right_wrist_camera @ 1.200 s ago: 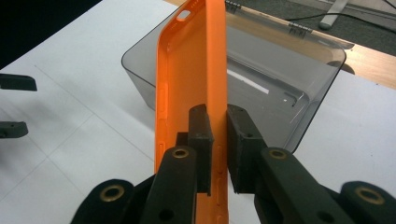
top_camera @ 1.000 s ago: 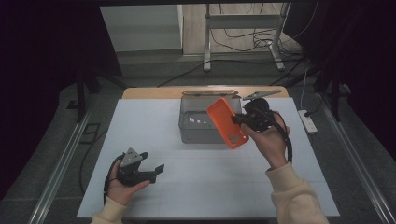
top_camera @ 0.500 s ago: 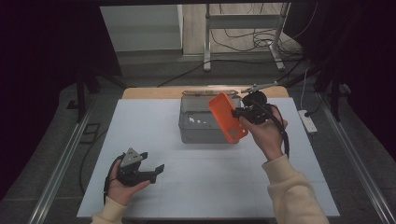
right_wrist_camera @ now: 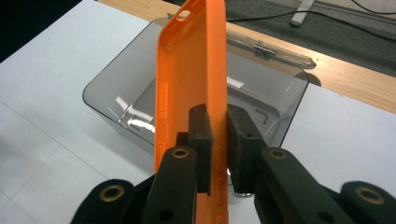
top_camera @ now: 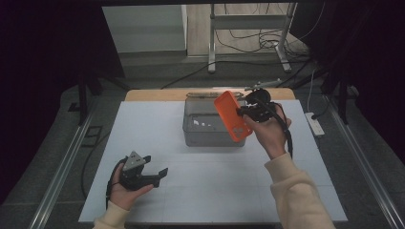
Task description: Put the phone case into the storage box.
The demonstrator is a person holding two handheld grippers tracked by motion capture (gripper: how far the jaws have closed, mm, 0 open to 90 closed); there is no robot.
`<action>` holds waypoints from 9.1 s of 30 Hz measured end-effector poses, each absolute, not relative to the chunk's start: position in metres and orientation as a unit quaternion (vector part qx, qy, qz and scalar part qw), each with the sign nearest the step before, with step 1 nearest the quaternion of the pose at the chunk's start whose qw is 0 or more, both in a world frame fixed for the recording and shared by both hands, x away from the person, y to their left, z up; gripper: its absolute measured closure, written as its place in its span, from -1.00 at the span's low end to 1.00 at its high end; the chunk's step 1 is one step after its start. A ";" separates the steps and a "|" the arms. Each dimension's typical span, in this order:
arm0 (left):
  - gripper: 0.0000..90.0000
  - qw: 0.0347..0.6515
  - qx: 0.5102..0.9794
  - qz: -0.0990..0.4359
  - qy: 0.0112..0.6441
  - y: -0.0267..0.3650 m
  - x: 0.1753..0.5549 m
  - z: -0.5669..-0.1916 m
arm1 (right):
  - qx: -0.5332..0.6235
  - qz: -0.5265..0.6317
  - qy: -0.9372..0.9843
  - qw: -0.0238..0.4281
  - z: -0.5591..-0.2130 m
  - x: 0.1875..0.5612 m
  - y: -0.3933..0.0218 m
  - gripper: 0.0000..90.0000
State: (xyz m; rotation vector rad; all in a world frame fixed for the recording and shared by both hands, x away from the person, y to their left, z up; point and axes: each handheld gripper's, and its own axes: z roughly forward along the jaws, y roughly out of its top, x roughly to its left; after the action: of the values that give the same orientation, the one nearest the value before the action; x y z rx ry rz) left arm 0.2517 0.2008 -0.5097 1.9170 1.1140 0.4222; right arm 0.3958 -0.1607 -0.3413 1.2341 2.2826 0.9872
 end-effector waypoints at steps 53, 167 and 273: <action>-0.63 0.427 0.769 0.166 0.446 0.201 0.252 -0.510 | 0.498 0.287 0.787 0.226 -0.348 0.443 -0.145 0.81; -0.62 0.427 0.770 0.167 0.444 0.203 0.252 -0.509 | 0.532 0.196 0.779 0.267 -0.394 0.474 -0.124 0.80; -0.62 0.433 0.771 0.166 0.437 0.202 0.257 -0.509 | 0.542 0.130 0.786 0.268 -0.442 0.484 -0.120 0.80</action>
State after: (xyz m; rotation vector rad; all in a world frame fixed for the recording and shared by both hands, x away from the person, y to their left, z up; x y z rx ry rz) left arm 0.2573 0.2016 -0.5088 1.9210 1.0889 0.4124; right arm 0.4837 -0.1196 -0.4423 1.4626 2.1205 0.3508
